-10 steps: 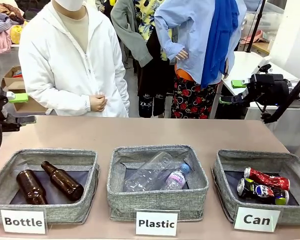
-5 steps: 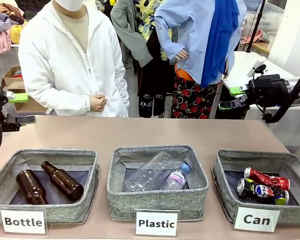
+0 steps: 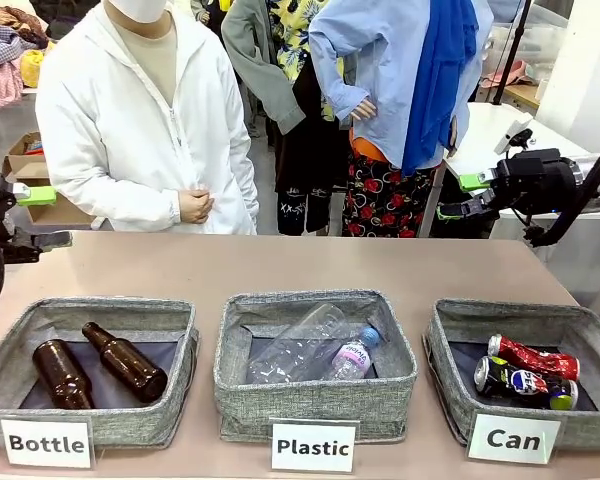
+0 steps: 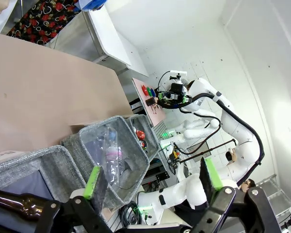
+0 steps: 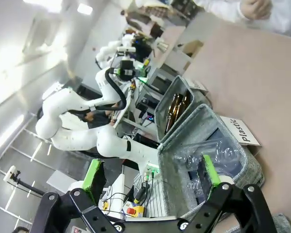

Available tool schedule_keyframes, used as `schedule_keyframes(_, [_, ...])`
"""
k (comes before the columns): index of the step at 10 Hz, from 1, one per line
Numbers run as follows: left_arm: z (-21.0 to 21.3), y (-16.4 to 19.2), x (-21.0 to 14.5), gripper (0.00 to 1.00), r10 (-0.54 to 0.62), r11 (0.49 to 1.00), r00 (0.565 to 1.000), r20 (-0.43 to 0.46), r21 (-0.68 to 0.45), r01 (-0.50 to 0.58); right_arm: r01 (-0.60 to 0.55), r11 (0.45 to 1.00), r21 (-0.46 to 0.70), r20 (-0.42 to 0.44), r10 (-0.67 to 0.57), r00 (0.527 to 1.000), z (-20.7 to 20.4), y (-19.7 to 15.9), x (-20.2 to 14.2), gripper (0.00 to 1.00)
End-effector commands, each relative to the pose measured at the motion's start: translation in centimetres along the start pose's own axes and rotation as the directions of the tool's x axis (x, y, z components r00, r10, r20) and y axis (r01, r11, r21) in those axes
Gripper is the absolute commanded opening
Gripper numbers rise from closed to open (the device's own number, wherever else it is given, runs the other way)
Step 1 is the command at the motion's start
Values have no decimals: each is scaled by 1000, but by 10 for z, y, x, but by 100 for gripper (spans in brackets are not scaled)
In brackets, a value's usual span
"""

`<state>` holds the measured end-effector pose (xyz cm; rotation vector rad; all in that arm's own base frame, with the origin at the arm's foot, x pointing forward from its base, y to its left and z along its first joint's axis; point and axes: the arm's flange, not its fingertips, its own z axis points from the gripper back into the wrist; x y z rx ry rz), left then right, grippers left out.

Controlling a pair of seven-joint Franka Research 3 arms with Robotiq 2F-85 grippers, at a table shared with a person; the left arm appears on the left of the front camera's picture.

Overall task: Sort the can waste into the basket.
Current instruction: Pick up the can waste from the table and place it in the right Fabric basket.

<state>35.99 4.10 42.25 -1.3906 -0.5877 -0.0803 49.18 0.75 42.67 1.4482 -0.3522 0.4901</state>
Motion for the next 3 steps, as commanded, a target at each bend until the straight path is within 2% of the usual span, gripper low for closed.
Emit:
schedule_keyframes(1, [1, -4, -2, 100, 9, 1000, 1000, 8, -3, -9, -16, 1000, -18, -4, 16, 1000, 0, 3, 4, 100])
schedule_keyframes(3, [1, -4, -2, 100, 9, 1000, 1000, 8, -3, -9, -16, 1000, -18, -4, 16, 1000, 0, 3, 4, 100])
